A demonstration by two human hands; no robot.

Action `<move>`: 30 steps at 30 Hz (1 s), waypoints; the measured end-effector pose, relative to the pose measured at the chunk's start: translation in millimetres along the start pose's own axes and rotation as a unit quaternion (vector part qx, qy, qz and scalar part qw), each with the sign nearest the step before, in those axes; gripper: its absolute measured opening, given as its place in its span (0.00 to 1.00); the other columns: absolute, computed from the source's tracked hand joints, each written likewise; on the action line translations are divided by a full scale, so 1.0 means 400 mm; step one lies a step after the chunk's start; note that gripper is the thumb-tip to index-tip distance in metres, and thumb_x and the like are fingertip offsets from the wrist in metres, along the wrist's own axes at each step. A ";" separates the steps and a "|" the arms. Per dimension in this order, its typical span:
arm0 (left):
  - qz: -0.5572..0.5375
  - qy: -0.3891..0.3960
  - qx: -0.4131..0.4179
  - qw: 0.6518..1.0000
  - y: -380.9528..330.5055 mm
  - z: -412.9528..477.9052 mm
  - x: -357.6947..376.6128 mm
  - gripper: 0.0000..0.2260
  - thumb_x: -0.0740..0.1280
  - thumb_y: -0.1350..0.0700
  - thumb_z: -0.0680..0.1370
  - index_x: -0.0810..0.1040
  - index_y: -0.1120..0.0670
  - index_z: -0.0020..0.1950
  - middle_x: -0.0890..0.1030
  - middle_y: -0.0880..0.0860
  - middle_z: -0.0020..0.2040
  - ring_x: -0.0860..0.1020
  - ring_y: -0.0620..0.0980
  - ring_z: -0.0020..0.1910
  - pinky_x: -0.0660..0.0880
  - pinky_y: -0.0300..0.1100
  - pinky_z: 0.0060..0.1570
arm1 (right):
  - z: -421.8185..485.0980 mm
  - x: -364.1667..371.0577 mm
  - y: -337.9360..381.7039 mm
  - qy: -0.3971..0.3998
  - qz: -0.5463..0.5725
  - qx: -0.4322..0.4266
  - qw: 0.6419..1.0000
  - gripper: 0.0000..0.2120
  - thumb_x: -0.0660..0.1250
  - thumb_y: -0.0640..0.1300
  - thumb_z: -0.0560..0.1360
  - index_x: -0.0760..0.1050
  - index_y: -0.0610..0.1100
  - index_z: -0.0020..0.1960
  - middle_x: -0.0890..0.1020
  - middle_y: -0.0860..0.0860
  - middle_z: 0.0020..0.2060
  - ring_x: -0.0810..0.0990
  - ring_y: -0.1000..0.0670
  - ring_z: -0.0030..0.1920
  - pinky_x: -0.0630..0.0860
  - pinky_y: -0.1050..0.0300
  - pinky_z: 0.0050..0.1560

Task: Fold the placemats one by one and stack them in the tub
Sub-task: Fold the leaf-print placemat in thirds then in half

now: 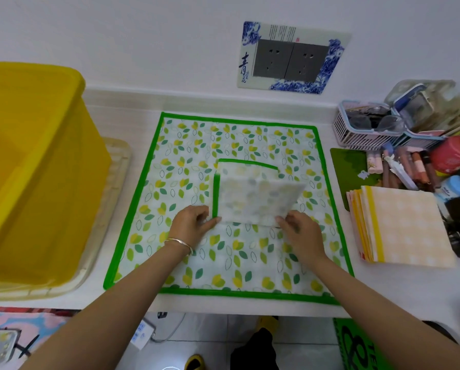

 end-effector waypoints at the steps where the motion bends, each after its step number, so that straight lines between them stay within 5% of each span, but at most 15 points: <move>1: -0.022 -0.003 -0.028 0.999 0.000 0.006 0.002 0.18 0.74 0.52 0.70 0.68 0.56 0.29 0.66 0.49 0.26 0.63 0.45 0.26 0.63 0.36 0.29 | 0.007 0.005 0.005 -0.013 0.032 0.031 0.999 0.05 0.68 0.52 0.73 0.76 0.52 0.43 0.81 0.54 0.37 0.78 0.56 0.39 0.74 0.63 0.41; 5: -0.082 0.002 -0.110 0.991 -0.005 0.025 0.012 0.08 0.75 0.53 0.70 0.79 0.55 0.41 0.78 0.50 0.32 0.73 0.45 0.31 0.74 0.39 0.37 | 0.030 0.027 0.012 -0.048 0.069 0.115 0.990 0.09 0.69 0.50 0.74 0.76 0.45 0.49 0.79 0.55 0.37 0.78 0.56 0.38 0.73 0.65 0.39; 9: -0.092 0.013 -0.149 0.984 -0.015 0.040 0.007 0.10 0.75 0.54 0.69 0.77 0.54 0.45 0.76 0.48 0.32 0.74 0.45 0.32 0.73 0.36 0.37 | 0.051 0.042 0.019 -0.057 0.031 0.144 0.987 0.08 0.67 0.49 0.75 0.75 0.44 0.47 0.77 0.56 0.36 0.76 0.54 0.38 0.74 0.60 0.41; 13: -0.041 0.044 -0.153 0.986 -0.028 0.053 0.003 0.20 0.74 0.55 0.70 0.72 0.53 0.59 0.74 0.48 0.34 0.74 0.47 0.34 0.73 0.40 0.40 | 0.054 0.052 0.019 -0.067 0.018 0.146 0.987 0.07 0.67 0.49 0.75 0.74 0.45 0.46 0.77 0.54 0.36 0.78 0.51 0.40 0.76 0.55 0.44; 16: 0.038 0.061 -0.098 0.993 -0.050 0.063 0.012 0.31 0.72 0.54 0.70 0.64 0.49 0.71 0.73 0.52 0.53 0.74 0.50 0.50 0.74 0.44 0.48 | 0.054 0.053 0.019 -0.084 0.018 0.144 0.986 0.07 0.68 0.48 0.74 0.73 0.45 0.45 0.76 0.55 0.35 0.78 0.50 0.40 0.76 0.54 0.44; 21: 0.145 0.115 0.045 0.982 -0.086 0.074 0.063 0.29 0.62 0.58 0.76 0.57 0.47 0.75 0.56 0.53 0.76 0.54 0.55 0.74 0.52 0.49 0.73 | 0.048 0.058 0.025 -0.118 -0.002 0.107 0.987 0.09 0.70 0.44 0.73 0.72 0.45 0.50 0.73 0.50 0.42 0.73 0.51 0.42 0.75 0.51 0.49; 25: 0.182 0.138 0.033 0.973 -0.091 0.090 0.097 0.22 0.50 0.50 0.82 0.51 0.45 0.76 0.46 0.49 0.77 0.41 0.52 0.76 0.38 0.49 0.72 | 0.057 0.076 0.055 -0.105 -0.105 0.013 0.989 0.18 0.64 0.45 0.76 0.70 0.43 0.65 0.72 0.47 0.62 0.69 0.47 0.63 0.65 0.50 0.64; 30: 0.217 0.109 0.027 0.970 -0.102 0.126 0.116 0.22 0.46 0.49 0.83 0.49 0.47 0.77 0.45 0.48 0.77 0.40 0.50 0.76 0.34 0.47 0.71 | 0.104 0.145 0.121 -0.032 -0.164 -0.070 0.983 0.21 0.53 0.46 0.81 0.63 0.43 0.72 0.61 0.48 0.74 0.55 0.48 0.75 0.45 0.52 0.74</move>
Point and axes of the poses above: each hand's wrist, its own z-axis towards the middle knuckle, its own x-axis out of the palm, y = z × x, the point moved 3 cm from there along z, towards the middle knuckle
